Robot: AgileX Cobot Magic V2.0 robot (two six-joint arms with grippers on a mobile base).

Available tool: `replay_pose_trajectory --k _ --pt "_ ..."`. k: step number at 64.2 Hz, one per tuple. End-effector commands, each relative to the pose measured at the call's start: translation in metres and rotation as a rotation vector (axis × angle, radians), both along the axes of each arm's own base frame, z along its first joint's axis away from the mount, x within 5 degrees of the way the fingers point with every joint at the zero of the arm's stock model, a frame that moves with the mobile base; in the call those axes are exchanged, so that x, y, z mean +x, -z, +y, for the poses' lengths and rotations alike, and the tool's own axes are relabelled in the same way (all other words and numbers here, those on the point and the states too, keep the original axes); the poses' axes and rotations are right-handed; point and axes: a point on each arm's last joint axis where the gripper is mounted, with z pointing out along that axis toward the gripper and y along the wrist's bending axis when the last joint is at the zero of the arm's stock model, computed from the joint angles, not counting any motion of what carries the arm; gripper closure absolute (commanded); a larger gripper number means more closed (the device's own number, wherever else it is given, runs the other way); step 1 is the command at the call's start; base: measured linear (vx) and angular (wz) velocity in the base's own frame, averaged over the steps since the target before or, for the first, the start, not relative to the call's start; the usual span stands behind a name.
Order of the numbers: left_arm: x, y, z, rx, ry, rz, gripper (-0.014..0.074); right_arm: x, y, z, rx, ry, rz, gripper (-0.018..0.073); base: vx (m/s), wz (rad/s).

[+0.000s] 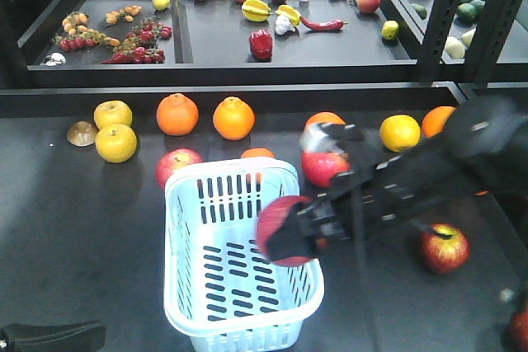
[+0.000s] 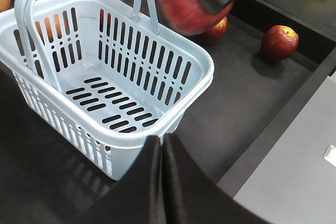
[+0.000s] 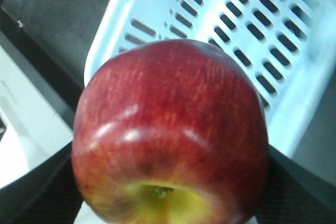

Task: Pick three apples into basket with both arms
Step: 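Grasp the red apple with the right gripper and carry it over the basket, then lower the apple into the basket and open the right gripper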

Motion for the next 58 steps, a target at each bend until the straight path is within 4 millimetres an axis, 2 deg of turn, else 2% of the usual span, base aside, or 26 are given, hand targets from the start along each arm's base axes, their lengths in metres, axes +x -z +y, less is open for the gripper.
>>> replay_pose_trajectory --k 1,6,16,27,34,42,49,58 --pt "0.003 -0.010 -0.001 -0.052 -0.026 -0.012 0.0603 0.006 -0.010 0.024 0.055 0.048 -0.123 0.0564 0.00 0.00" --pt "0.003 -0.010 -0.001 -0.052 -0.026 -0.012 0.0603 0.008 -0.001 0.038 0.045 0.061 -0.161 0.0564 0.00 0.00" --pt "0.003 -0.010 -0.001 -0.052 -0.026 -0.012 0.0603 0.016 0.010 0.053 0.069 0.145 -0.186 0.0564 0.00 0.00" --pt "0.003 -0.010 -0.001 -0.052 -0.026 -0.012 0.0603 0.019 0.026 0.056 0.043 0.113 -0.166 0.0557 0.00 0.00" --pt "0.003 -0.010 -0.001 -0.052 -0.026 -0.012 0.0603 0.018 0.036 0.058 0.027 0.081 -0.133 0.0505 0.00 0.00" --pt "0.003 -0.010 -0.001 -0.052 -0.026 -0.012 0.0603 0.018 0.042 0.059 0.016 0.054 -0.124 0.0356 0.00 0.00" --pt "0.003 -0.010 -0.001 -0.052 -0.026 -0.012 0.0603 0.019 0.042 0.059 0.014 0.058 -0.131 0.0132 0.00 0.00" --pt "0.003 -0.010 -0.001 -0.052 -0.026 -0.012 0.0603 0.020 0.042 0.059 0.012 0.066 -0.141 -0.0098 0.00 0.00"
